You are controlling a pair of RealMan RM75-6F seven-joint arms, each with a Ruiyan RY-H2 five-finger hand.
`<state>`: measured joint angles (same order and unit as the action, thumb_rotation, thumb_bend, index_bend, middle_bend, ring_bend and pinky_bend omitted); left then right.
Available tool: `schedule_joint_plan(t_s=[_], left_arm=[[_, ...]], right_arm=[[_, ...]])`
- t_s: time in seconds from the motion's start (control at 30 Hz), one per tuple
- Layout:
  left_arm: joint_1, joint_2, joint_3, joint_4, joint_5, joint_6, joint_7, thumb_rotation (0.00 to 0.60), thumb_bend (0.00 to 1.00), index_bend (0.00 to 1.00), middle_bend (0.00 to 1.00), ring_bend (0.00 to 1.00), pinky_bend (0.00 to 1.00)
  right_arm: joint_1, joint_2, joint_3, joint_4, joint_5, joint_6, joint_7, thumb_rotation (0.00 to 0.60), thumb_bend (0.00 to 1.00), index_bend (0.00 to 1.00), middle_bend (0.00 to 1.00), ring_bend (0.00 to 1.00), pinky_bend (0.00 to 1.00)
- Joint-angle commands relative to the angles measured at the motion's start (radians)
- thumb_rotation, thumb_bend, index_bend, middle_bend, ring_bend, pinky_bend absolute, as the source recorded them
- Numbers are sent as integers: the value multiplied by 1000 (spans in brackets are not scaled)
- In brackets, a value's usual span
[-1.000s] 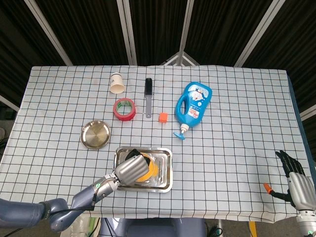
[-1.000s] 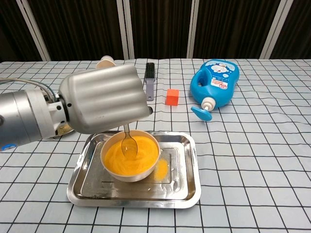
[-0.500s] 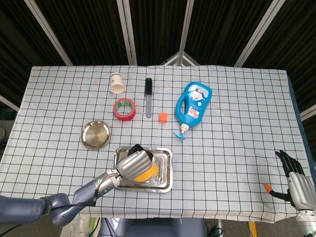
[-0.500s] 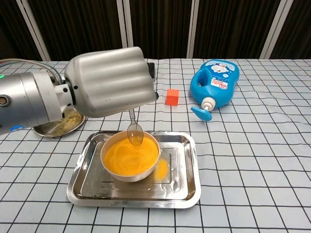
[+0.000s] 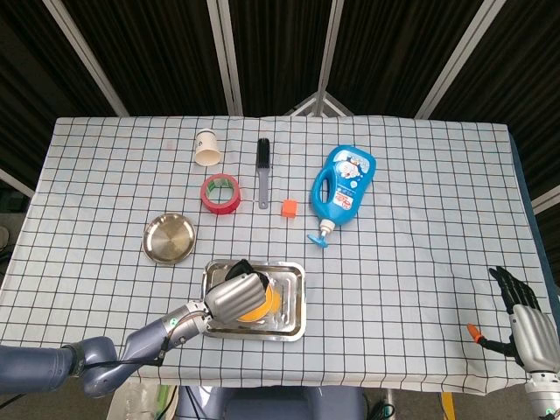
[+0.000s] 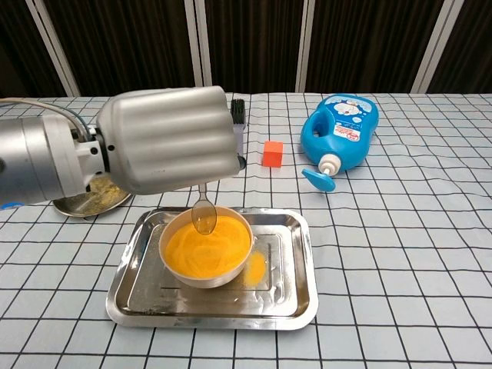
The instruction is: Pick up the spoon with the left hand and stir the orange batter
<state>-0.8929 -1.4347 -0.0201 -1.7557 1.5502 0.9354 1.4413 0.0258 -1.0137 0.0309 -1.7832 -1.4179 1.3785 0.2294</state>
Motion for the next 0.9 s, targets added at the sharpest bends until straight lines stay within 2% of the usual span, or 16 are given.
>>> schedule_joint_plan(t_s=[0.03,0.13,0.23,0.37,0.53,0.73,0.9], left_arm=[[0,6,14,13,14,-12,8,600,724,818,1000,1000,1000],[22,-9,9,20,-3,16,-22,600,724,818,1000,1000,1000],[15,3,27,27,18,-6,-19,600,724,818,1000,1000,1000],[47,-17,-2,33,-16,48,-85,600,723,818,1000,1000,1000],[76,-29,-8,47,-50,76,-127,600,721,816,1000,1000,1000],[142,-70,-62,49,-192,153,-247,600,717,811,1000,1000,1000],[172,-63,-103,82,-281,203,-284,600,709,805,1000,1000,1000]], right_arm=[[0,0,0,-1,-2,1,1,600,311,0,0,0,0],[-1,1,0,1,0,2,2,600,312,0,0,0,0],[0,0,0,2,0,-1,0,600,312,0,0,0,0],[0,-1,0,2,1,-1,-2,600,311,0,0,0,0],[0,0,0,2,2,0,-1,600,311,0,0,0,0],[0,1,0,2,1,-1,-2,600,311,0,0,0,0],[-1,1,-1,1,3,-3,-3,600,311,0,0,0,0]])
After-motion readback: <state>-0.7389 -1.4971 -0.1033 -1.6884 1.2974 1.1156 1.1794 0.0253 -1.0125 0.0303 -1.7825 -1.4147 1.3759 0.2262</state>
